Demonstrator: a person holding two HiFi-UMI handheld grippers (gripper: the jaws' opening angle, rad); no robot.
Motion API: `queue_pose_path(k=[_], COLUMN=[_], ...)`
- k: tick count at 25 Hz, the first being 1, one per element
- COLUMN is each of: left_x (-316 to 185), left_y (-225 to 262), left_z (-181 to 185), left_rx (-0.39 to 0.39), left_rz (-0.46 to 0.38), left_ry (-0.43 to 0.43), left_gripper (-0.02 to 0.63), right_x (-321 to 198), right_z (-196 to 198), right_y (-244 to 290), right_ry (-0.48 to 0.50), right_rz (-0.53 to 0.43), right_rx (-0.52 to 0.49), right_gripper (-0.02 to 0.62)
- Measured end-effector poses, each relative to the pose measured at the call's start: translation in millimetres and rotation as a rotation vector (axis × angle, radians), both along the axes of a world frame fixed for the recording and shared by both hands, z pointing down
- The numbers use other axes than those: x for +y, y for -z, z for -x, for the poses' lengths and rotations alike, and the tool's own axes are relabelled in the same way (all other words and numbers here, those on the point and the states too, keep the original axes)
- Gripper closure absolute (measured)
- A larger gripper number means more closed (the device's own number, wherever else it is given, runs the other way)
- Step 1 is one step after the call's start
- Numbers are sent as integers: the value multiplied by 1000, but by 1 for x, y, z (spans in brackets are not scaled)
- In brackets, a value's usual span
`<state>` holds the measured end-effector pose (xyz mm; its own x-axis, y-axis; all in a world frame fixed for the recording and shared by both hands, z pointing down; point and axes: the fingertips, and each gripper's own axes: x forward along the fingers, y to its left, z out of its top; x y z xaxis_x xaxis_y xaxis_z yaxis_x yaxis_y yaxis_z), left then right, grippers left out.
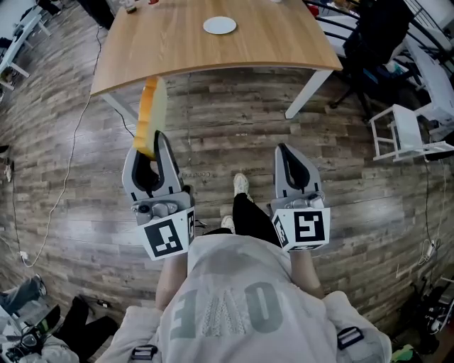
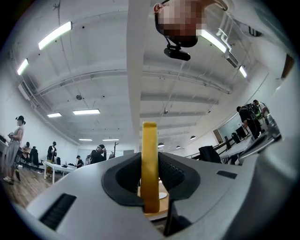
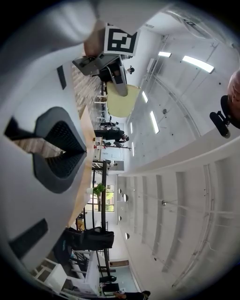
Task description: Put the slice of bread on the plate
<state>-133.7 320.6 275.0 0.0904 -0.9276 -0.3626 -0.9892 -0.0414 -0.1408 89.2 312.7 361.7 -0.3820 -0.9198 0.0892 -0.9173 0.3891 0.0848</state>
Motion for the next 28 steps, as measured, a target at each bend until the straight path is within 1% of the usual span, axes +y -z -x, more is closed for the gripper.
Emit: queue_pose_path(k=[3, 7, 11, 13, 15, 17, 21, 24, 28], left_x=[-21, -66, -125, -159, -198, -235, -295, -333, -369], left_y=[-3, -20, -25, -13, 3, 17, 28, 23, 12], left_z=[1, 2, -3, 1, 13, 30, 56, 61, 73], left_rx=[-18, -22, -41, -82, -121, -112, -69, -57, -61], left_rz=[-22, -16, 4, -24, -69, -106, -119, -88, -37], left_ry=[-5, -11, -30, -12, 29, 71, 154, 169, 164], left_gripper=[523, 523, 523, 523, 523, 523, 523, 523, 523], right_x=[-21, -65, -138, -183, -234, -279, -350, -395, -434], right_z=[1, 3, 2, 8, 20, 32, 52, 68, 99], right_y=[-10, -21, -26, -15, 1, 16, 30, 30, 21], right_ry=[1, -2, -4, 14, 43, 75, 137, 181, 230], right_rz=[-6, -19, 7, -19, -59, -74, -74, -63, -24], right_rx=[13, -21, -48, -43, -20, 0, 34, 49, 36], right_gripper=[578, 578, 578, 578, 578, 578, 578, 578, 578])
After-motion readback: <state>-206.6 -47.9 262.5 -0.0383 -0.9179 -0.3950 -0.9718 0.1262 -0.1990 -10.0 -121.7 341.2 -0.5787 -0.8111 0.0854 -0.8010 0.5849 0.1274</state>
